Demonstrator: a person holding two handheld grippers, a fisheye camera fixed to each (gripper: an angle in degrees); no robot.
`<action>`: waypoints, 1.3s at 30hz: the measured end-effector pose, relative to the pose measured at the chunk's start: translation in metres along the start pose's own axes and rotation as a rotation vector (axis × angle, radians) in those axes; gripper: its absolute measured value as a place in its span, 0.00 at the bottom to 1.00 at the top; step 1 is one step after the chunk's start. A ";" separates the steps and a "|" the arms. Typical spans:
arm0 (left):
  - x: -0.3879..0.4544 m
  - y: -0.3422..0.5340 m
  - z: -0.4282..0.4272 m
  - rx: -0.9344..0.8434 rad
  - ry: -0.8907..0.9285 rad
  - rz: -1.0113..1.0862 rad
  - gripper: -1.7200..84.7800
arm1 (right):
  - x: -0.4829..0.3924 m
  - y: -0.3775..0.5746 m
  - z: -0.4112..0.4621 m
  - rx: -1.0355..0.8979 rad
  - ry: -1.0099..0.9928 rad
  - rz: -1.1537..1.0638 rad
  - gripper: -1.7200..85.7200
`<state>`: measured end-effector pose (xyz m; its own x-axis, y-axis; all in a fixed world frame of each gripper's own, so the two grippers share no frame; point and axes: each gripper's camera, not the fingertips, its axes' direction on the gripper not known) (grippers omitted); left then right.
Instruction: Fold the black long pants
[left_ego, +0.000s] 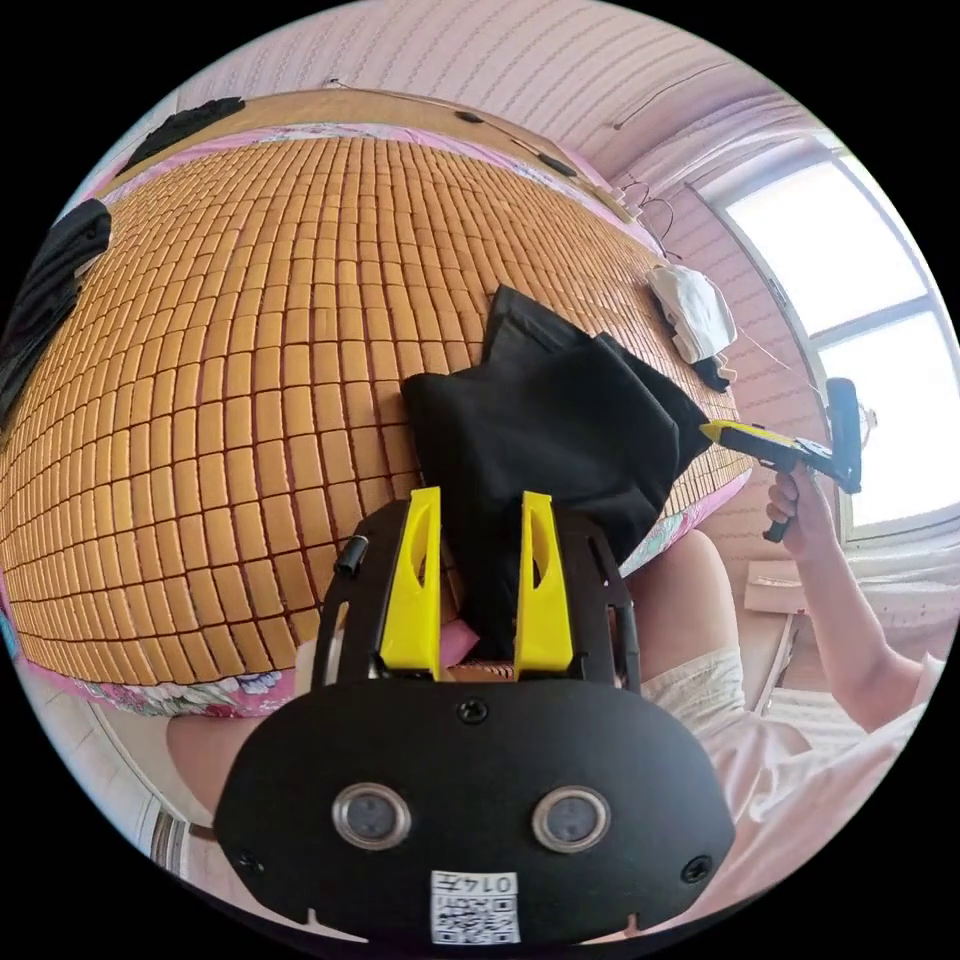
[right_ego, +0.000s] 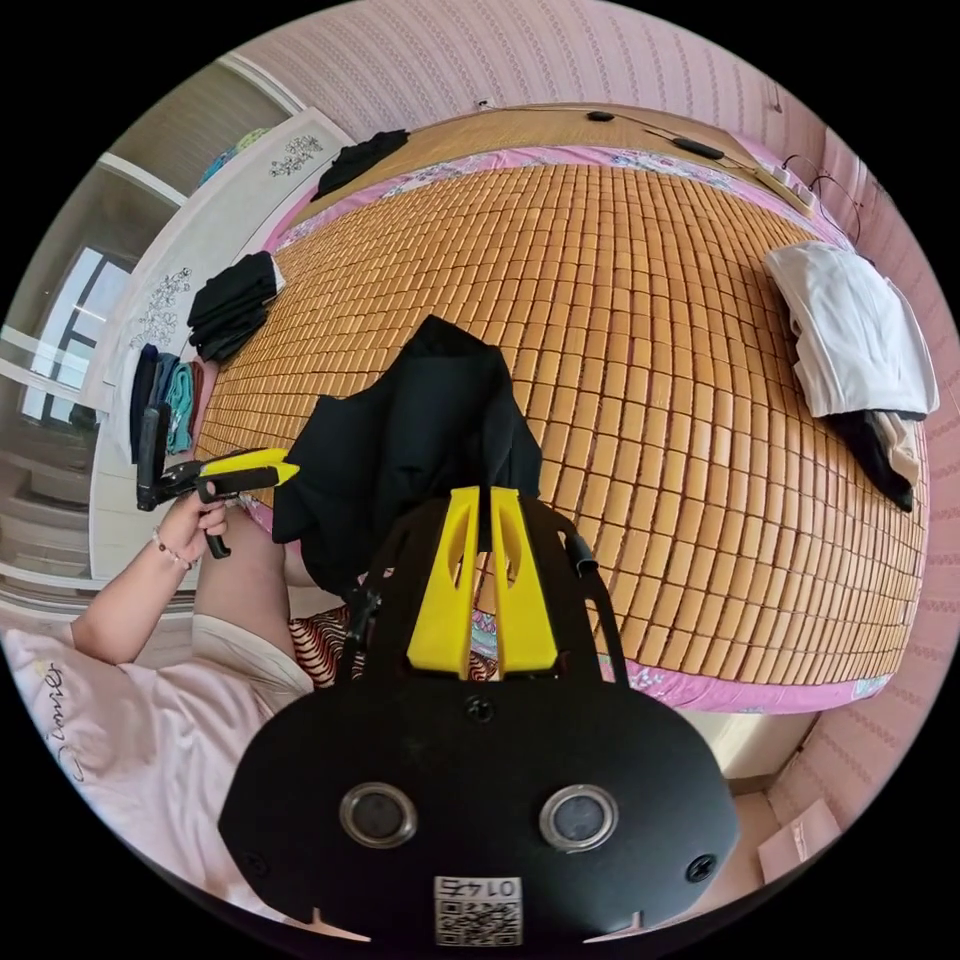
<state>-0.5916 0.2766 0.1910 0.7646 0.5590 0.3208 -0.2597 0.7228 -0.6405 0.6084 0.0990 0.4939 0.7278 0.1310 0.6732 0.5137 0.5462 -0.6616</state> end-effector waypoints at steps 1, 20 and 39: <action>-0.001 -0.003 0.006 -0.043 -0.031 -0.014 0.09 | 0.003 0.001 -0.007 0.036 0.005 0.001 0.09; 0.085 0.066 -0.167 0.477 0.293 0.421 0.01 | 0.049 0.014 -0.144 0.451 -0.238 0.008 0.03; 0.094 0.146 -0.370 1.138 0.253 0.498 0.01 | -0.283 -0.232 -0.383 0.511 0.227 -0.592 0.03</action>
<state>-0.3398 0.2842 -0.1303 0.4972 0.8676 -0.0041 -0.8129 0.4675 0.3473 0.4569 -0.3822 0.3304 0.5028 -0.4390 0.7446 0.6117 0.7894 0.0523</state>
